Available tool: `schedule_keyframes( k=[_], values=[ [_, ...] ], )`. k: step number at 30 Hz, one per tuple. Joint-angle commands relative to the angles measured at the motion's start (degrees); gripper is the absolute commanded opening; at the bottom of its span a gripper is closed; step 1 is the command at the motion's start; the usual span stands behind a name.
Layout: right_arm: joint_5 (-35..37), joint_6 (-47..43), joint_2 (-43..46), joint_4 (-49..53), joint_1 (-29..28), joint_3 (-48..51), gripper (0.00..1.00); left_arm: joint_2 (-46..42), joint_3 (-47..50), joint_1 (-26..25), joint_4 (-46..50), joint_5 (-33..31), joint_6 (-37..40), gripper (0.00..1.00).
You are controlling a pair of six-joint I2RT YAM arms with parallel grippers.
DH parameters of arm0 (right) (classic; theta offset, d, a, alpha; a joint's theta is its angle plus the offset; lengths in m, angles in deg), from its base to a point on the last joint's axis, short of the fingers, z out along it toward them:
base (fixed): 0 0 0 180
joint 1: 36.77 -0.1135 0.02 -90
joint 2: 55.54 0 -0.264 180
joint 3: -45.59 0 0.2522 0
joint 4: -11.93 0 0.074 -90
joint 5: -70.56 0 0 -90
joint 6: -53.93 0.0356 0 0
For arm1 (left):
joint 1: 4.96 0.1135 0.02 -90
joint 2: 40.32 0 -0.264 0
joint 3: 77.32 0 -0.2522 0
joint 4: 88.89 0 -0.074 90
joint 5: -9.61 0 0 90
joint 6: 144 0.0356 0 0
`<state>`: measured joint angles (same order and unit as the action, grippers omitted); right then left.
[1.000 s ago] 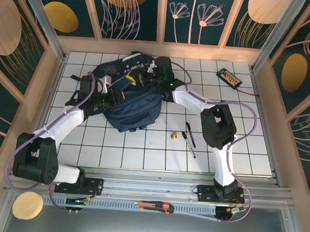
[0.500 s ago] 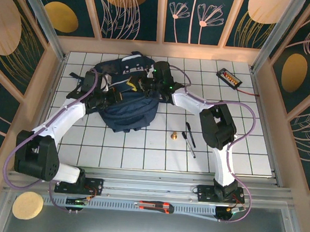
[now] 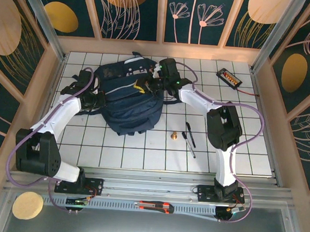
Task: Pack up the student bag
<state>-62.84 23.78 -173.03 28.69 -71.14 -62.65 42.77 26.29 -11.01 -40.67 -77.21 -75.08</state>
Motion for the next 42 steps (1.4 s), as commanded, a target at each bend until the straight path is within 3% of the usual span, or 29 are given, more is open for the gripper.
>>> schedule_keyframes(
  k=[1, 6, 7, 8, 10, 11, 12, 15, 17, 25, 33, 37, 42],
  values=[
    [-5.14, -1.56, 7.29, -4.03, 4.62, 0.51, 0.0, 2.87, -1.84, 4.81, -0.65, -14.19, 0.85, 0.0],
    [-8.3, 0.8, 7.57, -8.21, 4.89, 1.06, 0.0, 3.05, -1.85, 5.03, -10.24, -12.6, 1.33, 0.03],
    [-8.64, 1.37, 7.58, -8.93, 4.97, 0.97, 0.0, 2.03, -1.45, 5.02, -11.11, -12.13, 1.68, 0.12],
    [-8.89, 2.25, 7.56, -9.94, 5.01, 0.96, 0.0, -0.02, -0.39, 5.0, -12.28, -11.67, 1.87, 0.3],
    [-9.05, 3.41, 7.33, -11.4, 5.1, 0.44, 0.0, -5.46, 2.33, 4.99, -14.44, -10.99, 3.06, 0.71],
    [-9.31, 3.98, 6.84, -11.97, 5.1, -0.3, 0.0, -8.97, 3.87, 4.99, -15.97, -9.7, 4.11, 0.97],
    [-9.55, 4.59, 6.39, -12.22, 5.08, -1.09, 0.0, -12.51, 5.28, 4.99, -17.48, -8.37, 4.92, 0.99],
    [-10.71, 5.75, 4.86, -12.36, 4.97, -3.99, 0.0, -19.49, 6.56, 4.25, -21.34, -2.46, 7.96, 0.99],
    [-11.33, 6.4, 4.12, -12.54, 4.83, -5.22, 0.0, -20.2, 6.56, 1.02, -22.77, -0.49, 12.18, 0.99],
    [-11.98, 7.34, 2.65, -12.16, 3.34, -8.26, 0.0, -11.57, 2.3, -14.54, -23.82, -3.54, 24.41, 0.99],
    [-11.58, 8.85, 0.52, -12.6, -0.32, -10.66, 0.0, -6.24, 0.49, -18.3, -23.91, -6.85, 27.22, 0.97],
    [-11.45, 9.23, -0.48, -12.18, -1.5, -11.96, 0.0, -4.51, 0.61, -18.31, -23.6, -16.52, 26.86, 0.83],
    [-10.45, 9.08, -0.5, -11.16, -1.72, -11.67, 0.0, -1.7, -1.22, -18.33, -21.3, -20.2, 26.32, 0.4]
  ],
)
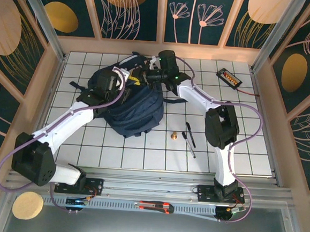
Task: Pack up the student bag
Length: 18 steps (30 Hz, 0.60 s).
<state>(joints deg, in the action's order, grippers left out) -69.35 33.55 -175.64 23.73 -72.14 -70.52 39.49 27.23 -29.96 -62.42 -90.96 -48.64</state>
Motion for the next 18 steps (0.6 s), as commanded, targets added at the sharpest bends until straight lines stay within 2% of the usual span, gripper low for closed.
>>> schedule_keyframes(
  k=[1, 2, 3, 4, 5, 7, 9, 10, 14, 15, 18],
  values=[
    [-3.67, -1.09, 2.2, -5.81, -0.66, -3.7, 0.0, 1.86, -2.44, 0.65, 0.58, -6.99, -0.39, 0.27],
    [-3.53, -1.28, 2.22, -5.39, -0.57, -3.65, 0.0, 2.3, -2.91, 0.65, 1.05, -7.23, -0.77, 0.14],
    [-3.46, -1.64, 2.2, -4.56, -0.34, -3.72, 0.05, 2.8, -3.43, 0.65, 1.61, -7.12, -1.05, 0.04],
    [-3.29, -2.41, 2.3, -3.19, -0.08, -3.66, 0.21, 3.7, -4.49, 0.65, 2.66, -7.09, -1.52, 0.0],
    [-3.05, -3.8, 2.59, -0.85, 0.34, -3.72, 0.35, 4.74, -5.78, 0.65, 4.09, -7.02, -2.02, 0.0],
    [-2.75, -7.25, 3.67, 4.13, 1.15, -3.48, 0.43, 6.46, -7.82, 0.69, 6.25, -6.36, -2.53, 0.0],
    [-0.97, -13.33, 5.98, 11.17, 1.77, -2.87, 0.61, 7.12, -8.53, 0.65, 6.84, -6.22, -3.33, 0.0],
    [1.22, -17.23, 7.56, 15.58, 2.17, -2.5, 0.69, 7.2, -8.49, 0.72, 6.64, -6.14, -3.68, 0.0],
    [10.06, -29.6, 15.57, 28.44, 3.65, 2.0, 0.94, 8.44, -9.5, 0.87, 7.41, -4.87, -5.56, 0.0],
    [12.41, -31.82, 18.25, 30.16, 5.61, 3.88, 0.99, 8.9, -9.91, 0.89, 7.82, -4.24, -6.07, 0.0],
    [23.9, -37.31, 26.71, 35.17, 8.73, 10.85, 0.99, 9.27, -10.21, 0.91, 7.69, -2.84, -7.55, 0.0]
  ],
)
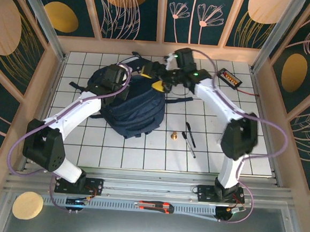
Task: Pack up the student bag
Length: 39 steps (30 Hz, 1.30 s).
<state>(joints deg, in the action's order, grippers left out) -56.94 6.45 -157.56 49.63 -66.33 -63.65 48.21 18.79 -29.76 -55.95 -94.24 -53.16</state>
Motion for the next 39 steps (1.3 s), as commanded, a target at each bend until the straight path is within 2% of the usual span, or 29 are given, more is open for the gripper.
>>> schedule_keyframes(
  k=[1, 4, 5, 7, 9, 11, 14, 15, 22, 28, 39],
  values=[
    [13.91, -11.3, 11.3, 10.78, 4.96, 7.54, 0.99, 0.35, -1.68, 0.79, 0.92, 1.01, -3.7, 0.0],
    [8.75, -17.89, 18.05, 12.64, 11.67, 19.79, 0.99, -0.02, -1.7, 1.07, 0.43, 3.63, -5.51, 0.0],
    [10.68, -19.74, 19.85, 15.17, 12.45, 23.04, 0.99, -0.1, -1.77, 1.09, 0.31, 4.53, -5.77, 0.0],
    [17.62, -23.8, 21.18, 22.11, 11.78, 26.94, 0.91, -0.11, -1.54, 1.07, 0.09, 5.7, -6.19, 0.0],
    [26.03, -24.59, 22.06, 26.89, 10.24, 30.58, 0.75, -0.11, -1.25, 1.07, -0.02, 6.56, -6.52, 0.0],
    [31.48, -24.36, 23.9, 28.43, 8.87, 34.45, 0.63, -0.32, -0.77, 1.07, -0.17, 7.23, -6.94, 0.0],
    [34.41, -24.35, 25.46, 25.55, 8.29, 39.13, 0.5, -1.11, 0.46, 1.07, -0.89, 8.38, -7.51, 0.0],
    [34.51, -24.46, 24.95, 24.49, 8.25, 40.1, 0.49, -1.25, 0.8, 1.07, -0.98, 8.48, -7.78, 0.0],
    [38.2, -26.64, 13.55, 19.96, 3.93, 36.73, 0.47, -2.64, 2.36, 1.07, -1.26, 8.51, -8.15, 0.0],
    [39.36, -27.61, 4.64, 18.16, 3.48, 31.71, 0.42, -2.97, 3.22, 1.07, -1.76, 9.04, -8.48, 0.0],
    [42.04, -29.93, -2.8, 18.11, 3.59, 26.32, 0.38, -2.74, 2.74, 1.07, -1.87, 9.28, -7.92, 0.0]
  ],
)
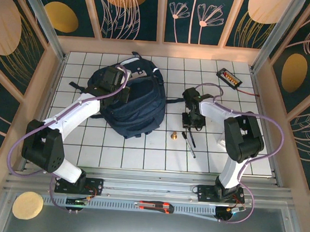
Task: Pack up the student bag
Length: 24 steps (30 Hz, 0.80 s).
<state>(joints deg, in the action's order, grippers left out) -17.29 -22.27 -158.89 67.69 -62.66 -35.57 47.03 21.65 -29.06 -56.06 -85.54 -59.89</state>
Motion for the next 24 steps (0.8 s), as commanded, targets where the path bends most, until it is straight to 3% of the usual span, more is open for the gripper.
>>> schedule_keyframes(
  k=[1, 24],
  values=[
    [2.49, -1.24, -1.94, 0.12, -0.07, -1.92, 0.37, -1.64, -0.15, 0.37, -1.76, 0.63, -1.14, 0.0],
    [3.64, -2.89, -4.37, 0.42, 0.19, -3.51, 0.17, -1.75, 0.53, 0.37, -2.72, 1.88, -1.95, 0.0]
  ],
)
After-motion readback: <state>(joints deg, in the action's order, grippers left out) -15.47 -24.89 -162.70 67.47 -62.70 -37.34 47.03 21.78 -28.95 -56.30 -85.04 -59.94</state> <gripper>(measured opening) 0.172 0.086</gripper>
